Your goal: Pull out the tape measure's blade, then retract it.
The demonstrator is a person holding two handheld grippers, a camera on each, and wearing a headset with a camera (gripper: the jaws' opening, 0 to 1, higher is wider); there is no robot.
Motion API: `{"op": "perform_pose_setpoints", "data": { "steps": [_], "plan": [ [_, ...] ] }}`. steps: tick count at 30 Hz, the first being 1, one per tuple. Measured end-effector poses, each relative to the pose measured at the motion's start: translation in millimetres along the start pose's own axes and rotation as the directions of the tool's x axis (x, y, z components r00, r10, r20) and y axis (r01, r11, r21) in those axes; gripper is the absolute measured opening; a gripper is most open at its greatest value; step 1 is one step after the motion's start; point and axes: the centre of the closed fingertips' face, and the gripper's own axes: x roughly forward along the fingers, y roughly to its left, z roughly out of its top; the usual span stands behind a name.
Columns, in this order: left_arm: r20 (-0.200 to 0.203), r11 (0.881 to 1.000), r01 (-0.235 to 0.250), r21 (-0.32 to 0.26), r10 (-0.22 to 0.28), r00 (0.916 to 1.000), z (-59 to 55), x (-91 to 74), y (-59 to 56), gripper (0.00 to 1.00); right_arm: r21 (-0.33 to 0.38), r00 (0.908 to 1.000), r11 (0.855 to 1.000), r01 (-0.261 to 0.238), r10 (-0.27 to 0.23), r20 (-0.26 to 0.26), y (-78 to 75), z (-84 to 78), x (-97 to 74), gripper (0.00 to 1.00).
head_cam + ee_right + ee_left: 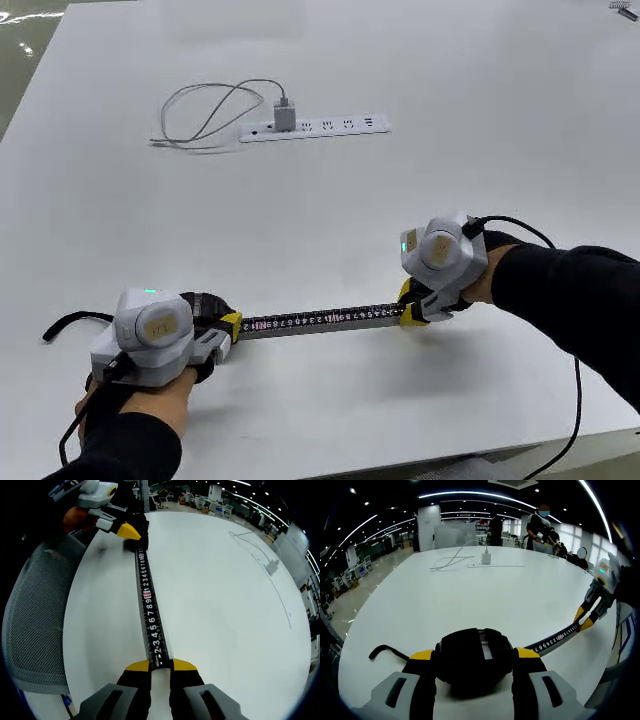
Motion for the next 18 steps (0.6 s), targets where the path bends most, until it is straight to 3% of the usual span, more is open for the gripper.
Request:
{"op": "perform_pose_setpoints", "data": {
  "steps": [4,6,14,18],
  "plan": [
    [-0.003,1.000,0.000,0.002,0.000,1.0000,-0.4,0.2,-0.1,0.57,0.027,0.9996,0.999,-0.029,0.029,0.006,-1.2,1.1,0.4,0.09],
    [-0.002,1.000,-0.001,0.004,0.001,1.0000,-0.4,0.5,-0.1,0.57,-0.022,0.9997,0.999,-0.023,0.023,-0.011,1.0,1.6,0.9,0.09],
    [0.004,1.000,-0.006,0.025,0.006,1.0000,-0.4,1.0,-1.7,0.57,-0.076,0.9989,0.997,-0.029,0.026,-0.038,1.7,1.8,1.7,0.09],
    [-0.004,0.999,-0.010,0.051,0.010,0.9999,-1.5,2.1,-2.2,0.57,-0.062,0.9993,0.998,-0.020,0.019,-0.032,1.0,2.7,1.8,0.09]
  ]
}}
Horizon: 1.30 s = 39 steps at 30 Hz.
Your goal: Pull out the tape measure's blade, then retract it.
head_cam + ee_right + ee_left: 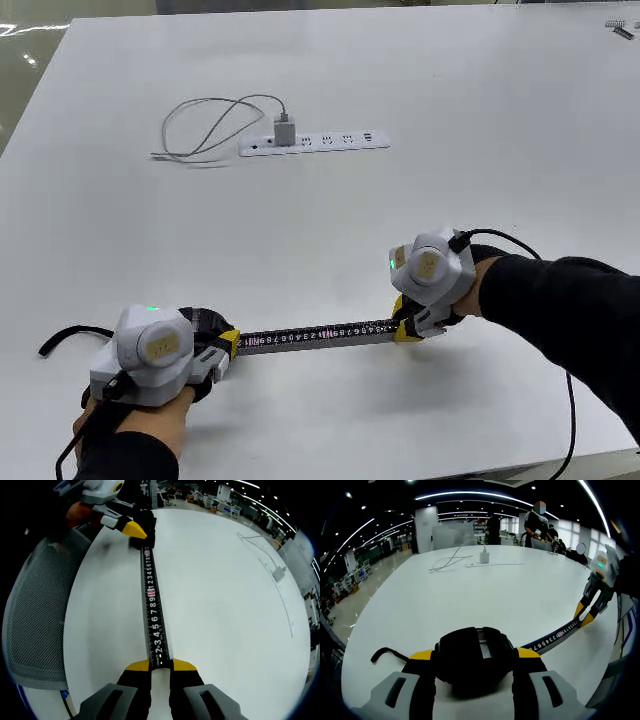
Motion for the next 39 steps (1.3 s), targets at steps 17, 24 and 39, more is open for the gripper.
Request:
{"op": "perform_pose_setpoints", "data": {
  "steps": [17,24,39],
  "plan": [
    [-0.003,1.000,0.011,-0.015,-0.012,0.9999,0.0,-0.8,0.1,0.56,0.052,0.9999,0.999,-0.005,0.005,0.012,-0.1,6.3,2.6,0.10],
    [-0.002,1.000,0.014,-0.017,-0.014,0.9999,-0.1,-0.5,0.0,0.56,0.063,1.0000,0.998,0.001,-0.001,0.004,0.2,7.9,3.8,0.10],
    [0.001,1.000,0.012,-0.017,-0.012,0.9999,-0.4,-0.6,0.3,0.56,0.025,1.0000,1.000,0.000,0.000,0.006,0.7,12.8,5.8,0.10]
  ]
}}
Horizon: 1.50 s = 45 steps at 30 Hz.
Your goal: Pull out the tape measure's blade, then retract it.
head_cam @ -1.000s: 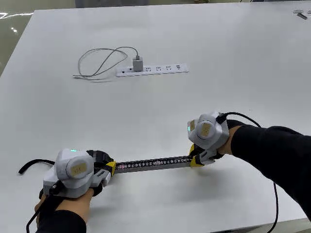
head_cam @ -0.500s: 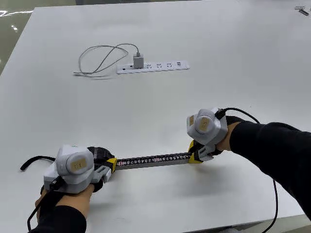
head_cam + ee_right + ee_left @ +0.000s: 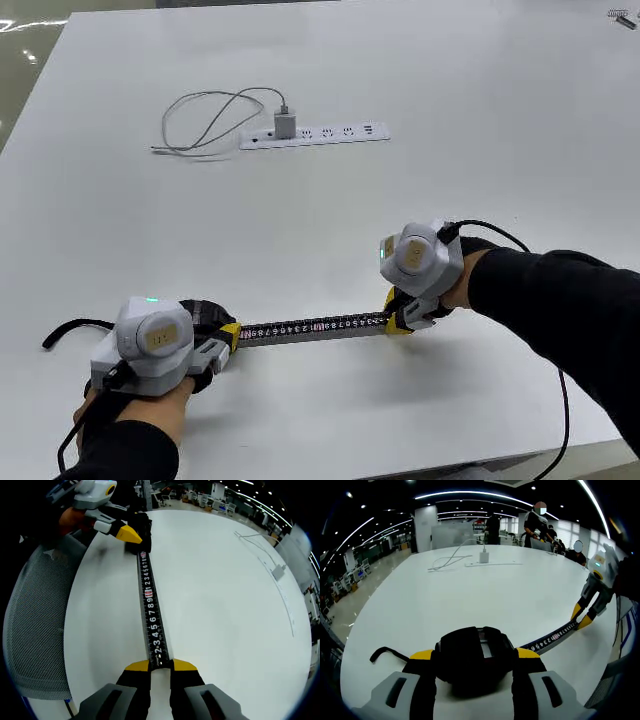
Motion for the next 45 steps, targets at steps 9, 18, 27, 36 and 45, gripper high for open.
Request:
{"op": "perform_pose_setpoints", "data": {
  "steps": [9,18,27,36,45],
  "plan": [
    [0.001,1.000,-0.002,0.002,0.002,1.0000,-0.1,-0.6,0.1,0.56,-0.019,1.0000,1.000,-0.003,0.003,0.005,1.4,2.4,1.0,0.10],
    [-0.003,1.000,0.001,0.002,-0.001,1.0000,-0.1,-0.7,0.7,0.56,-0.016,0.9999,1.000,-0.008,0.008,-0.007,2.0,6.4,2.3,0.10],
    [-0.001,1.000,0.000,0.005,0.000,1.0000,0.6,-0.8,1.4,0.56,-0.023,1.0000,1.000,-0.002,0.002,-0.008,1.7,9.5,3.3,0.10],
    [0.008,1.000,0.011,0.013,-0.011,0.9999,1.5,0.2,1.1,0.57,0.005,1.0000,1.000,-0.003,0.003,-0.006,1.6,11.9,5.1,0.10],
    [0.008,1.000,0.009,0.016,-0.009,0.9999,1.1,1.2,0.4,0.57,-0.022,1.0000,1.000,-0.003,0.003,-0.002,2.4,12.7,7.1,0.10]
  ]
}}
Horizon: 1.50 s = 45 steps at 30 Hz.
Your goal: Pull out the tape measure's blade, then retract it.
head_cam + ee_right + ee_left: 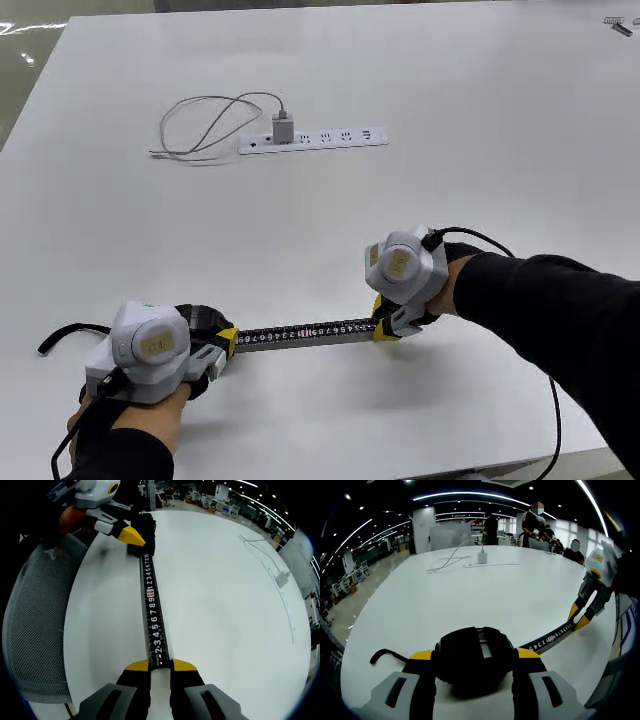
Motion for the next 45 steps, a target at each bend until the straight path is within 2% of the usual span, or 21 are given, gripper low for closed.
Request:
{"op": "perform_pose_setpoints", "data": {
  "steps": [4,10,16,23,25,28,37,39,45],
  "plan": [
    [0.016,1.000,-0.006,-0.002,0.006,0.9999,0.2,-0.1,-0.4,0.57,0.004,1.0000,1.000,-0.001,0.001,0.000,0.0,1.1,0.2,0.10],
    [0.018,1.000,-0.001,0.000,0.001,0.9998,0.7,-0.6,-0.1,0.57,0.008,1.0000,1.000,-0.001,0.001,0.002,-0.3,2.8,0.5,0.10],
    [0.006,1.000,-0.002,-0.009,0.002,1.0000,0.9,-0.9,-0.3,0.57,0.015,1.0000,1.000,-0.006,0.006,0.006,0.1,5.1,0.9,0.10],
    [0.002,1.000,0.000,-0.007,0.000,1.0000,-0.1,-1.2,0.0,0.57,-0.017,0.9999,1.000,-0.007,0.007,0.008,0.8,7.6,1.3,0.10],
    [0.002,1.000,0.000,-0.006,0.000,1.0000,-0.1,-1.5,-0.2,0.57,0.008,0.9999,1.000,-0.010,0.010,0.004,0.7,8.4,1.4,0.10],
    [0.002,1.000,-0.001,-0.007,0.001,1.0000,-0.1,-1.6,-0.3,0.57,-0.009,0.9999,1.000,-0.012,0.012,0.004,1.8,9.3,1.3,0.09],
    [0.002,1.000,-0.001,-0.008,0.001,1.0000,-0.2,-1.9,-0.3,0.56,0.022,0.9999,1.000,-0.009,0.009,0.006,1.2,12.7,2.3,0.10],
    [0.001,1.000,0.000,-0.007,0.000,1.0000,-0.2,-1.9,-0.3,0.56,-0.003,1.0000,1.000,-0.009,0.009,0.004,1.0,13.3,2.7,0.10],
    [0.001,1.000,-0.001,-0.007,0.001,1.0000,-0.1,-1.8,-0.1,0.57,-0.009,0.9998,1.000,-0.010,0.010,0.017,1.2,15.8,3.7,0.10]
  ]
}}
